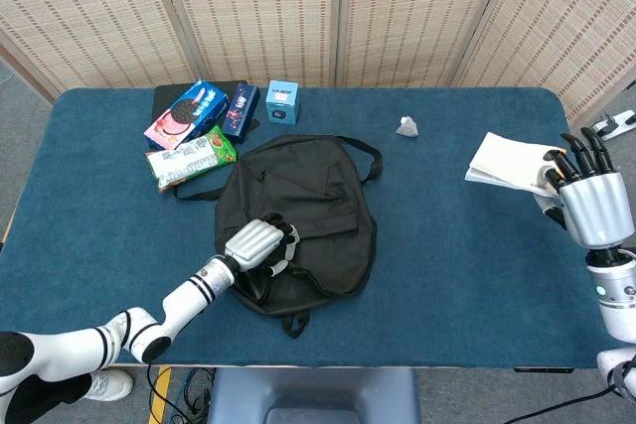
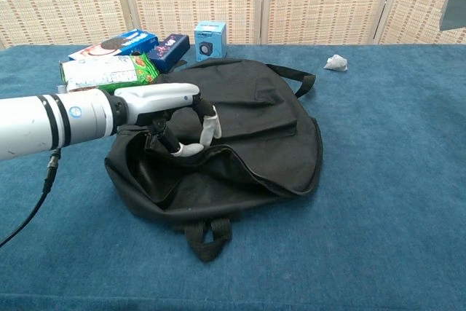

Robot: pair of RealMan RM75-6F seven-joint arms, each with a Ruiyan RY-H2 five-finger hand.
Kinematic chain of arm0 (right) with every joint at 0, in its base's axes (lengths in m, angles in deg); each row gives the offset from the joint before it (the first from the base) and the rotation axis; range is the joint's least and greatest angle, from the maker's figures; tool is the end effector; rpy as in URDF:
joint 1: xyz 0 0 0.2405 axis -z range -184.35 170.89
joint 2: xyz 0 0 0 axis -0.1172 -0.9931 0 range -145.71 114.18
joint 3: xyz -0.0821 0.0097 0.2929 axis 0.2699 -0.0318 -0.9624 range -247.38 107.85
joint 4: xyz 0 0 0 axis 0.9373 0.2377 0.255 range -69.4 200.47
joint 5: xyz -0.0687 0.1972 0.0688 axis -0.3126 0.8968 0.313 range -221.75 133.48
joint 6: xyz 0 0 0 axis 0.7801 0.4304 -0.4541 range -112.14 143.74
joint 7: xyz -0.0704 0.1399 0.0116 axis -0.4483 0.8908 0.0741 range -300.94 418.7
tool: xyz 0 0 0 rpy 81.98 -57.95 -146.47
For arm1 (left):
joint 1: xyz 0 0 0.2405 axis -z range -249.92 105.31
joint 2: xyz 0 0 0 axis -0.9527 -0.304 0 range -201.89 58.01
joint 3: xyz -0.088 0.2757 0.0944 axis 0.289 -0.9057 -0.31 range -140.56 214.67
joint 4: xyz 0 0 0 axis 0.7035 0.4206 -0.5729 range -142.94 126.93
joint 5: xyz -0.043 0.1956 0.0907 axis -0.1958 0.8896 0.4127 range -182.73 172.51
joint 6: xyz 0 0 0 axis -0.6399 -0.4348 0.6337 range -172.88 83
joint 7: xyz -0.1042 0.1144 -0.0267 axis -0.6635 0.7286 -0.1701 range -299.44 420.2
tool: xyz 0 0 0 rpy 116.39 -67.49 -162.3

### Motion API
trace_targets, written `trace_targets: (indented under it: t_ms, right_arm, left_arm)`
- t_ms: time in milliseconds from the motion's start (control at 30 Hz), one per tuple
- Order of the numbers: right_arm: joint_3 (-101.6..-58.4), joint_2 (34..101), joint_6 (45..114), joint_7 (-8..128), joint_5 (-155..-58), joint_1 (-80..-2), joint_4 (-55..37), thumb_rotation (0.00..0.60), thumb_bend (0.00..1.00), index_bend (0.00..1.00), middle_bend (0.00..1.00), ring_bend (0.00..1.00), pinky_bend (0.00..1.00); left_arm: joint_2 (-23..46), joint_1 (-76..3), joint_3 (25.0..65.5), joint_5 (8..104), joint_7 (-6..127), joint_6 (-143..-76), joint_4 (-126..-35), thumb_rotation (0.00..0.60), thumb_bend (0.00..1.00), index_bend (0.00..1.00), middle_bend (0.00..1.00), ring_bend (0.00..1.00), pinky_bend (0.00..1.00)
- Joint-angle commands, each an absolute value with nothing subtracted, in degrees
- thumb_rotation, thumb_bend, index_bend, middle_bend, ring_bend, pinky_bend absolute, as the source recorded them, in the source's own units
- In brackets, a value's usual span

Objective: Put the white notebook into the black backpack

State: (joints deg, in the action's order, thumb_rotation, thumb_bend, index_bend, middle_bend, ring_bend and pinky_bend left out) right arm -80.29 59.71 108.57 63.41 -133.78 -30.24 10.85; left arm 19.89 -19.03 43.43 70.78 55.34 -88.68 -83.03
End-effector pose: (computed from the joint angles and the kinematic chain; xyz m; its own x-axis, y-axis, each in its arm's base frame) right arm -0.3381 -0.3496 0.2112 0.5642 0.4687 0.6797 -0.6851 -0.1936 0.7022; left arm -0.1310 0.4092 -0.0741 0.4141 0.4333 0.8005 0.8204 -0.5587 -0.1220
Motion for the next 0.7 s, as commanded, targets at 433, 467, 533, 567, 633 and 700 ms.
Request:
trace_targets:
  t_ms: [433,467,533,567,633,700]
  right_arm:
    - [-80.41,60.17,108.58,64.16,-133.72,-30.21,11.65,0.600,0.50,0.69,0.41,0.19,0.12]
    - [-80.45,60.17,108.64,64.21,-133.72,-30.23,11.67,0.600,0.51,0.69,0.41,0.19,0.12]
    - [-80.56,60.10,108.74,64.36,-133.71,-30.26,11.58,0.600,0.51,0.69,0.41,0.19,0.12]
    - [-80.60,60.05,108.83,64.40,-133.74,-30.26,11.52,0.600,0.51,0.69,0.41,0.19,0.12]
    - [-80.68,59.90,109.02,64.41,-133.80,-30.28,11.31,0.600,0.51,0.69,0.41,0.19,0.12]
    - [-80.73,59.79,109.26,64.47,-133.86,-30.22,11.07,0.600,0.51,0.69,0.41,0.19,0.12]
  left_arm:
    - [20.46,-19.53,44.43,69.14,57.65,-89.14,-82.76,0.600,0.55,0.80,0.37,0.31,0.13]
    - [20.29,-19.66,44.65,68.97,57.59,-89.38,-82.97,0.600,0.55,0.81,0.37,0.31,0.13]
    - [19.67,-20.02,45.27,68.51,57.37,-90.02,-83.59,0.600,0.55,0.81,0.37,0.31,0.13]
    - [19.31,-20.18,45.52,68.32,57.32,-90.30,-83.91,0.600,0.55,0.81,0.37,0.31,0.13]
    - [18.17,-20.53,46.10,67.84,57.28,-90.83,-84.81,0.600,0.55,0.81,0.38,0.31,0.13]
    - [17.16,-20.92,46.68,67.35,57.14,-91.42,-85.62,0.600,0.55,0.82,0.38,0.31,0.13]
